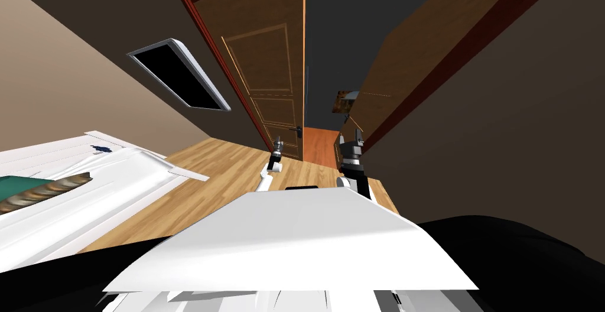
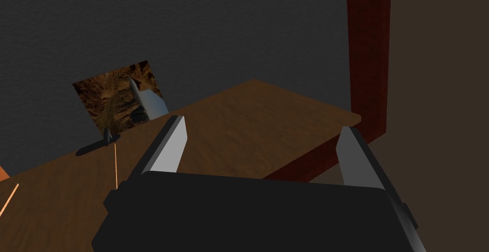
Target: Push the door open
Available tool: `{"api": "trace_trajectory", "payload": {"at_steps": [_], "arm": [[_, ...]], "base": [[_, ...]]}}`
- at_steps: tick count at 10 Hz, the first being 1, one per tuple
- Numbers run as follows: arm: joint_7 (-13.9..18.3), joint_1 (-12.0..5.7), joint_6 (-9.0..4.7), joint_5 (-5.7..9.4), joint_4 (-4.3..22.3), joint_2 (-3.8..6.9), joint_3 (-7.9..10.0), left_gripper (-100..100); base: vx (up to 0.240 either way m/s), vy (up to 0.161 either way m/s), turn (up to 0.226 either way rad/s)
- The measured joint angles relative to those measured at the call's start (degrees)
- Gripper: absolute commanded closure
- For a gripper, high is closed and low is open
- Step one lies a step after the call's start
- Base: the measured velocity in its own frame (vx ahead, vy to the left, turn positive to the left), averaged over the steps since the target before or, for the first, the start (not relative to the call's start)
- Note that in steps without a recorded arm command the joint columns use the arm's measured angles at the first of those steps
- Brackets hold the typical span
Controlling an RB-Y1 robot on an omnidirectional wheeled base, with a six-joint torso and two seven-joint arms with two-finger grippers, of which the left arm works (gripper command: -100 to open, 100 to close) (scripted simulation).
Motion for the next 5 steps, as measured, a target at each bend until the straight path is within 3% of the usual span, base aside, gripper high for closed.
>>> {"api": "trace_trajectory", "payload": {"at_steps": [5], "arm": [[0.2,-4.47,0.57,-0.43,7.3,-0.32,-0.4,-100]], "base": [[0.056,0.026,-0.031]]}}
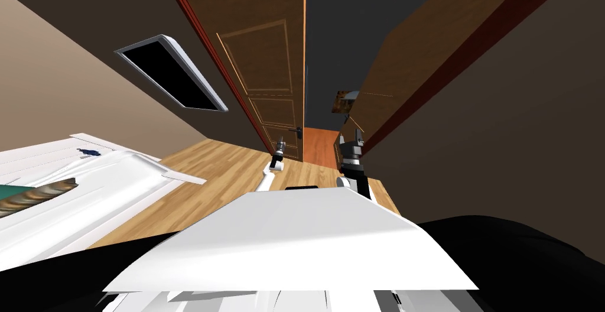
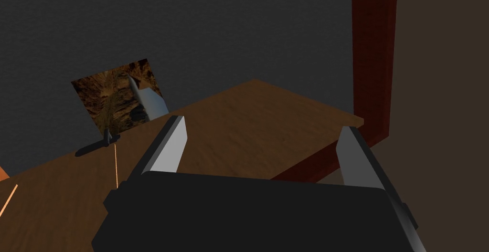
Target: Push the door open
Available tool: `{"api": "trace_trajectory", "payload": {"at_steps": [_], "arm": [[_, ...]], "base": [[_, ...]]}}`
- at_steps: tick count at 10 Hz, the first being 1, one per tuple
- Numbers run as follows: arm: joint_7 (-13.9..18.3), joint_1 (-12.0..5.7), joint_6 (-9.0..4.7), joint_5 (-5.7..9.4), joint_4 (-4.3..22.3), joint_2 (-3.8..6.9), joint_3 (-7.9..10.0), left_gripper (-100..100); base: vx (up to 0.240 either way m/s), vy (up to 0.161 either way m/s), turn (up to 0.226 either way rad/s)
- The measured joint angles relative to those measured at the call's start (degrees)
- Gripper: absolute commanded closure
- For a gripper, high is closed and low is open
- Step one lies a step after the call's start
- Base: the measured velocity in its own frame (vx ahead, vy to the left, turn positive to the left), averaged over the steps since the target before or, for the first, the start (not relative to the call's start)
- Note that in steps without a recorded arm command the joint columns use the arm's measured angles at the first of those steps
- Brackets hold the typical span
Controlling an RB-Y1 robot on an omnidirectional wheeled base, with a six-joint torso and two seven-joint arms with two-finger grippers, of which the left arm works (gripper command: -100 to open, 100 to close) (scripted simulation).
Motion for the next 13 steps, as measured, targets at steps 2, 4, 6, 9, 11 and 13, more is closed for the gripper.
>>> {"api": "trace_trajectory", "payload": {"at_steps": [2,4,6,9,11,13], "arm": [[0.2,-1.46,0.06,-0.1,2.6,-0.03,-0.12,-100],[0.3,-3.86,-0.19,-0.29,6.2,-0.27,-0.25,-100],[0.4,-5.34,-0.27,-0.42,9.4,-0.49,-0.35,-100],[0.7,-7.79,0.06,-0.65,13.2,-0.69,-0.62,-100],[0.8,-9.68,0.04,-0.76,16.3,-0.92,-0.67,-100],[1.1,-12.03,-0.75,-0.83,20.7,-1.04,-0.72,-100]], "base": [[0.044,0.021,-0.024],[0.066,0.031,-0.037],[0.065,0.039,-0.033],[0.063,0.029,-0.031],[0.048,0.021,-0.017],[0.072,0.042,-0.05]]}}
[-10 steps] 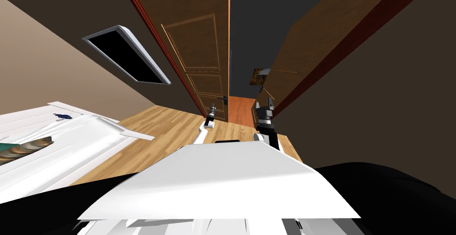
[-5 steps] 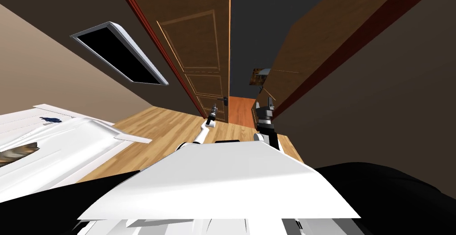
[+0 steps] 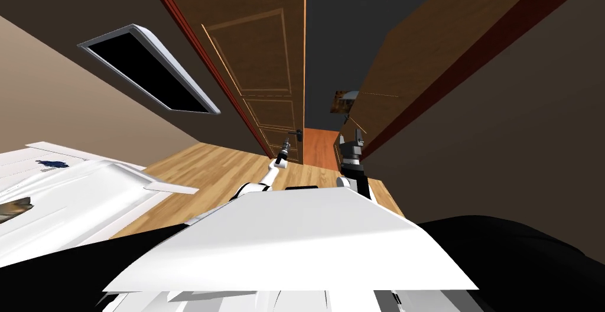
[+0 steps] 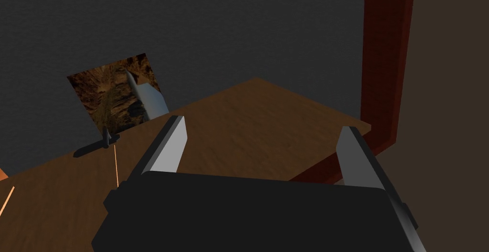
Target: Push the door open
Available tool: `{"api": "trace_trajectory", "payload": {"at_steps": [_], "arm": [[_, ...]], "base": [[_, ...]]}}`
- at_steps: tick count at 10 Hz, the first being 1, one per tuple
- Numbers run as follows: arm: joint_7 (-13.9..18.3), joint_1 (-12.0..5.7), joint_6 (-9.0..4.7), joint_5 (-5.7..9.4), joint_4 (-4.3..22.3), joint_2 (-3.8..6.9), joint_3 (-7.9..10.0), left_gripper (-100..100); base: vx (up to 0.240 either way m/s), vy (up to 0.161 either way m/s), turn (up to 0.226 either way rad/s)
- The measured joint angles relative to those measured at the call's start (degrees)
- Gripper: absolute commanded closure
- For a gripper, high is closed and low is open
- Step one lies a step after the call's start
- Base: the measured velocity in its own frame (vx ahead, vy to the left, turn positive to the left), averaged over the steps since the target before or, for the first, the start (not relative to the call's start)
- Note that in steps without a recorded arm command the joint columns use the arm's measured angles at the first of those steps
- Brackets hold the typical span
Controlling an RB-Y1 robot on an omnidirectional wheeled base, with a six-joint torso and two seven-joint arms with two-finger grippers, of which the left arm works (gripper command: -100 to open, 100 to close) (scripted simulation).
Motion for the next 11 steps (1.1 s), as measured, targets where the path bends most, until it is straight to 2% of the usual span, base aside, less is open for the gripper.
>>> {"api": "trace_trajectory", "payload": {"at_steps": [4,5,6,7,8,9,11], "arm": [[0.1,-6.39,-0.53,-0.37,10.8,-1.52,-0.11,-100],[0.1,-6.58,-0.64,-0.38,11.2,-1.57,-0.11,-100],[0.0,-6.44,-0.71,-0.36,11.2,-1.04,-0.01,-100],[-0.1,-7.25,-1.26,-0.21,12.6,-0.45,0.27,-100],[0.0,-5.94,-0.44,-0.35,10.3,0.03,0.02,-100],[0.0,-5.98,-0.15,-0.31,10.3,0.24,0.14,-100],[-0.1,-6.41,-0.65,-0.17,11.2,0.4,0.42,-100]], "base": [[0.091,0.049,-0.038],[0.111,-0.01,-0.022],[0.191,-0.056,-0.03],[0.198,-0.055,-0.019],[0.202,-0.054,-0.017],[0.197,-0.035,-0.023],[0.178,-0.052,-0.025]]}}
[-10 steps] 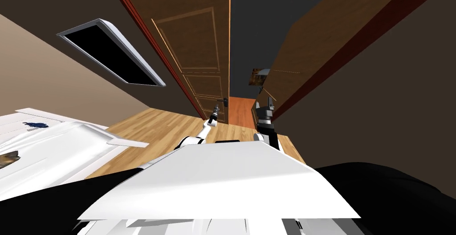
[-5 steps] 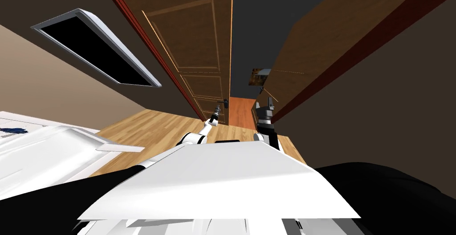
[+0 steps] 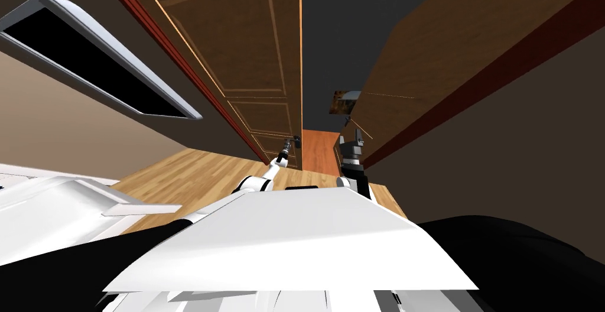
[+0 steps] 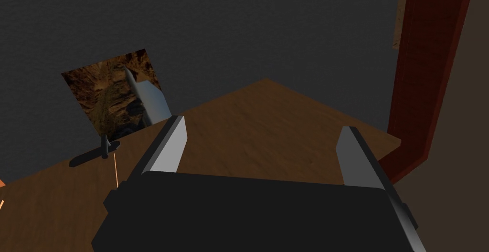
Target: Push the door open
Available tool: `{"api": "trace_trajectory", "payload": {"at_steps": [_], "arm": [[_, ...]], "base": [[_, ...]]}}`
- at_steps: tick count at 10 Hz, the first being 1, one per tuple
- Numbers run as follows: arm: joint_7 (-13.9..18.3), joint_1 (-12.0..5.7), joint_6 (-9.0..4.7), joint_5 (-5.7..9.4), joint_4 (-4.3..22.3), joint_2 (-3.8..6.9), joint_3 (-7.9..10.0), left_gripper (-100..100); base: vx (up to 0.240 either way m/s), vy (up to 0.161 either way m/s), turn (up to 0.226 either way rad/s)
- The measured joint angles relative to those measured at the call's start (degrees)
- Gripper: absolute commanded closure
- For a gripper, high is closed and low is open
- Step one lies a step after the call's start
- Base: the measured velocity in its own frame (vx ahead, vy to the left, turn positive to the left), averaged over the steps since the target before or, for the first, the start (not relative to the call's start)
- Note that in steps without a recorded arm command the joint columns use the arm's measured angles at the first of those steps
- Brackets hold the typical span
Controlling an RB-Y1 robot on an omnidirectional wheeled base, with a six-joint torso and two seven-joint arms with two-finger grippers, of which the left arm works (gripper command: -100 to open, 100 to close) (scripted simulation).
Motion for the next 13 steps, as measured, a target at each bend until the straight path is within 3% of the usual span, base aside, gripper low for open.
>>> {"api": "trace_trajectory", "payload": {"at_steps": [3,4,9,11,12,13], "arm": [[0.0,0.23,0.12,0.1,-0.3,-0.95,0.22,-100],[0.0,0.25,0.19,0.09,-0.4,-1.0,0.22,100],[0.0,-0.01,0.15,0.13,-0.4,-0.91,0.27,100],[-0.3,1.02,0.87,0.15,-1.7,-0.94,0.46,100],[-0.5,0.68,0.31,0.36,0.1,-0.72,0.91,100],[-0.7,1.03,0.57,0.5,-0.3,-0.47,1.29,100]], "base": [[0.15,-0.026,-0.015],[-0.009,0.003,0.003],[-0.007,0.003,-0.004],[0.125,-0.082,0.042],[0.153,-0.115,0.049],[0.144,-0.116,0.031]]}}
